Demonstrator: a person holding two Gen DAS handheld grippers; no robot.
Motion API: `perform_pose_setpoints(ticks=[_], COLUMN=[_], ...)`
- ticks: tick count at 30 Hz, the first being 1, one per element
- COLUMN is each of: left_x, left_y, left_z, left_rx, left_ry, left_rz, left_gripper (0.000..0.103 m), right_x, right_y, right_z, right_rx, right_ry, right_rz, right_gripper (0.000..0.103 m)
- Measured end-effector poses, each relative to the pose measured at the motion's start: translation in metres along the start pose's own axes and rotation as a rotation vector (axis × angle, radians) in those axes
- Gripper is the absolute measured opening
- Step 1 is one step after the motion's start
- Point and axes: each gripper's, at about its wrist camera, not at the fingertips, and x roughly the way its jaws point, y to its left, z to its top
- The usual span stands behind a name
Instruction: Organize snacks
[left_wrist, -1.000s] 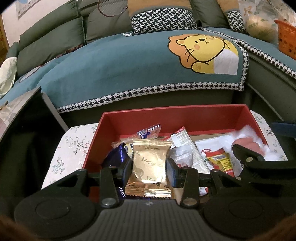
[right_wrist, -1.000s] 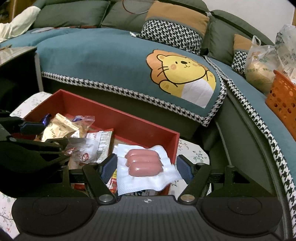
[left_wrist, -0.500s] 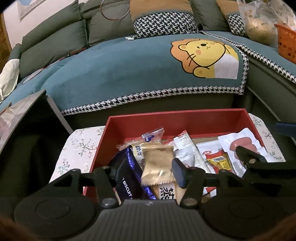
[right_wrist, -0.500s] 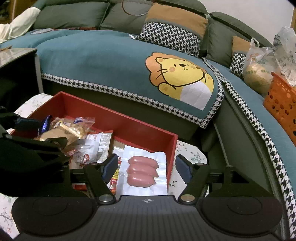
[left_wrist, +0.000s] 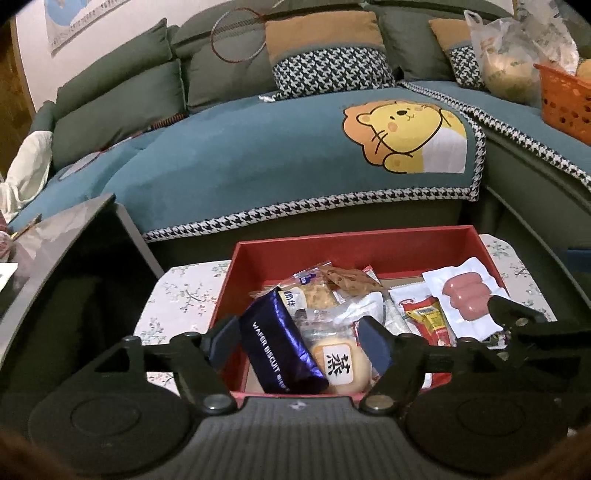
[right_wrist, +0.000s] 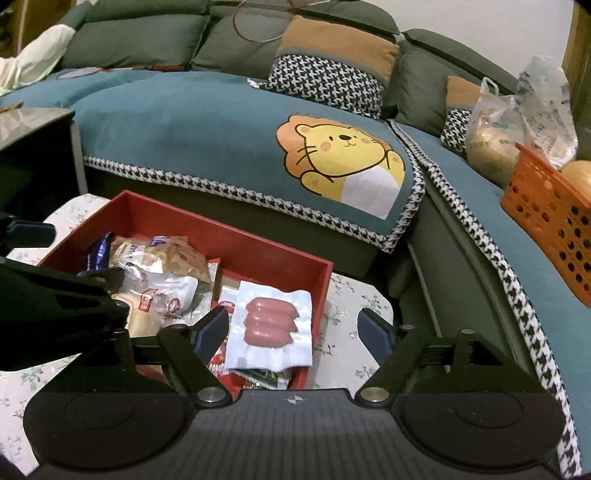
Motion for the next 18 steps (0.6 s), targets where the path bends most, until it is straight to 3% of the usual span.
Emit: perform_pose_setpoints(ticks=[18], left_x=[-0.050], left_y=[0.002], left_z=[-0.050], left_rx=[-0.024], left_ry=[0.010], left_rz=[-0.013], left_gripper=[0.103], right_x=[-0.054], right_y=[-0.012], right_z=[-0.039], right_rx=[0.083], right_ry=[-0.001], right_rz=[0.015], right_gripper=[0.085])
